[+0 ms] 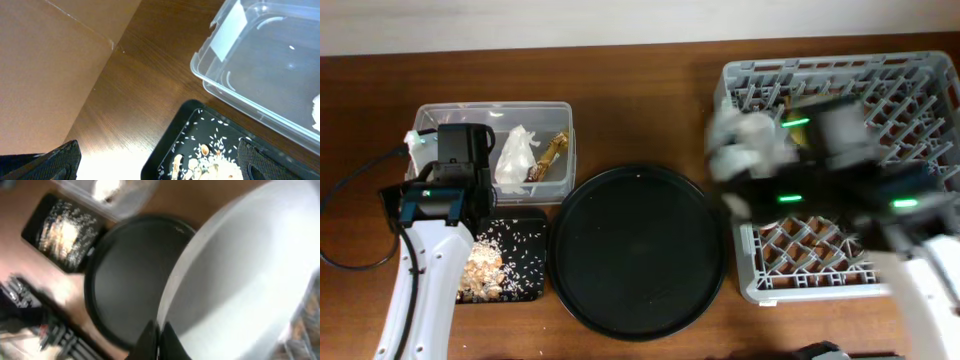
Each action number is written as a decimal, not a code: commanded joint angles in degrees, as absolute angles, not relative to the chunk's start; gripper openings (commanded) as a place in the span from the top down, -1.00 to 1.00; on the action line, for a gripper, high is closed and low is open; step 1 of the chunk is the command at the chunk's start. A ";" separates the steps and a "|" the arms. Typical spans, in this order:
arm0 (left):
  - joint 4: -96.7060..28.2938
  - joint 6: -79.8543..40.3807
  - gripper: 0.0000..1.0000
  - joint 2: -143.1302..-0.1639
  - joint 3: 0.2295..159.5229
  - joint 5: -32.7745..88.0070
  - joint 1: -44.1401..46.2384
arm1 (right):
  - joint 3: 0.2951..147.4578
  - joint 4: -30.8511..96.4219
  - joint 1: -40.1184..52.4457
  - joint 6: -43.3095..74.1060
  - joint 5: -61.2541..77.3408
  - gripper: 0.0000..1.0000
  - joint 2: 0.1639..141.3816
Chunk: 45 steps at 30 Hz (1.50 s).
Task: Sort waste into correct bins and load items into the dishwasher rack
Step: 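Stand the white plate upright in the dish rack slots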
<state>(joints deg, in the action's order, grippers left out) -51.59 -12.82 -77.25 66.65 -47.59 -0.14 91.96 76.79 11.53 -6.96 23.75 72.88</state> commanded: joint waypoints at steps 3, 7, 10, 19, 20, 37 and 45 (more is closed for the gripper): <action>-51.75 -12.29 -0.98 -77.12 66.81 -48.69 -0.19 | 92.05 86.26 -23.88 -31.55 48.97 0.92 82.08; -51.72 -12.29 -0.98 -77.12 66.81 -48.69 -0.19 | 92.05 87.94 -27.11 -44.99 58.08 0.92 99.90; -51.72 -12.29 -0.98 -77.12 66.81 -48.69 -0.19 | 92.05 88.33 -27.14 -47.77 61.56 0.92 106.10; -51.72 -12.29 -0.98 -77.12 66.81 -48.69 -0.19 | 93.23 92.42 -27.14 -47.57 67.31 0.92 106.08; -51.72 -12.29 -0.98 -77.12 66.81 -48.69 -0.19 | 93.23 91.79 -27.14 -47.57 65.28 0.92 106.08; -51.72 -12.29 -0.98 -77.12 66.81 -48.69 -0.19 | 116.49 72.62 -22.04 -4.29 35.22 -0.97 104.97; -51.72 -12.29 -0.98 -77.12 66.81 -48.69 -0.19 | 127.61 75.22 7.11 2.63 10.02 -0.97 104.71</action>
<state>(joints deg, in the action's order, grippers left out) -51.64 -12.82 -77.25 66.63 -47.62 -0.10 126.80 75.20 3.11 1.67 12.86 104.53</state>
